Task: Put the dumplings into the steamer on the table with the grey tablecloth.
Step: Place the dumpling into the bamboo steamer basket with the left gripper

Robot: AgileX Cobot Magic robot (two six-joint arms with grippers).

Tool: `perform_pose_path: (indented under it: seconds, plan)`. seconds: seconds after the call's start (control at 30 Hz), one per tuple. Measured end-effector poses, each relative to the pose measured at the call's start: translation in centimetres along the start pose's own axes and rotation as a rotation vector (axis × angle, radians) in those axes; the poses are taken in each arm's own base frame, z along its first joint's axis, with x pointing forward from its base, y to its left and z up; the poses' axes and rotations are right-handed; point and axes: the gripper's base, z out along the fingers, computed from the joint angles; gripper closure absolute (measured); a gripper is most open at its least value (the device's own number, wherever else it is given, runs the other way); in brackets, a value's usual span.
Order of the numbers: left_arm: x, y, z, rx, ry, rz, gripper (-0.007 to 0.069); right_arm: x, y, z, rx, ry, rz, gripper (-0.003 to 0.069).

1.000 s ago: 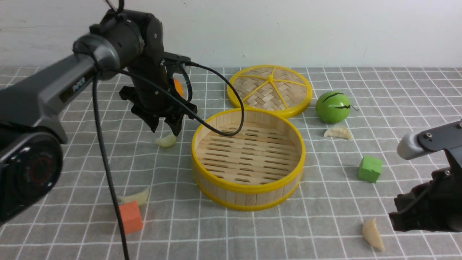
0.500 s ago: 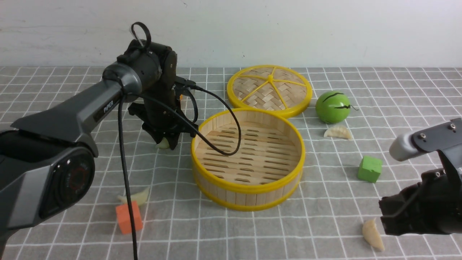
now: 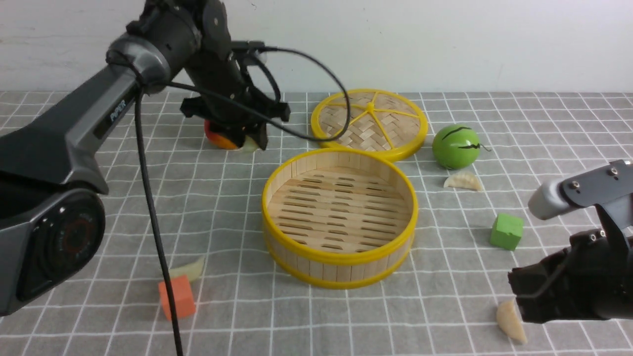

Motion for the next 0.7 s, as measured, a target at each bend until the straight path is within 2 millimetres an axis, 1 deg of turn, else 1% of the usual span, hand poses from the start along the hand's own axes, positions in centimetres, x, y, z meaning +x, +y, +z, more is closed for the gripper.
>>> perform_pose_path:
  seconds: [0.03,0.07,0.13,0.2,0.27,0.33,0.37,0.47,0.53,0.6,0.63,0.67,0.7]
  plan:
    - [0.0,-0.5,-0.2,0.036,0.000,-0.007,0.0377,0.0,0.0,0.0,0.001,-0.002,0.000,0.0662]
    - [0.2,-1.7,-0.1,0.089,0.009,-0.010,0.0377,0.0,0.0,0.0,0.001,-0.002,-0.001,0.0662]
    - [0.9,-3.5,1.6,0.146,0.053,-0.008,0.0377,0.0,0.0,0.0,0.000,-0.002,-0.002,0.0662]
    - [1.7,-4.4,3.9,0.141,0.094,0.001,0.0377,0.0,0.0,0.0,0.000,-0.002,-0.002,0.0662]
    - [2.4,-4.7,6.2,0.105,0.119,-0.002,0.0377,0.0,0.0,0.0,0.000,-0.002,-0.002,0.0662]
    - [2.9,-4.5,8.0,0.038,0.129,-0.006,0.0377,0.0,0.0,0.0,0.000,-0.002,-0.002,0.0662]
    - [3.1,-4.5,8.5,0.016,0.129,-0.010,0.0377,0.0,0.0,0.0,0.000,-0.002,-0.002,0.0662]
    - [3.0,-4.8,8.6,-0.038,0.093,0.005,0.0373,0.0,0.0,0.0,-0.001,-0.002,0.001,0.0661]
    - [3.0,-5.1,8.7,-0.050,0.083,0.015,0.0338,0.0,0.0,0.0,-0.001,-0.002,0.001,0.0659]
    - [2.9,-5.2,8.7,-0.051,0.063,0.020,0.0267,0.0,0.0,0.0,-0.001,-0.002,0.001,0.0659]
    - [2.9,-5.3,8.7,-0.051,0.061,0.020,0.0251,0.0,0.0,0.0,-0.001,-0.002,0.001,0.0659]
    - [2.9,-5.3,8.7,-0.050,0.060,0.020,0.0188,0.0,0.0,0.0,-0.001,-0.002,0.001,0.0659]
    - [2.9,-5.3,8.6,-0.050,0.062,0.020,0.0152,0.0,0.0,0.0,-0.001,-0.002,0.001,0.0659]
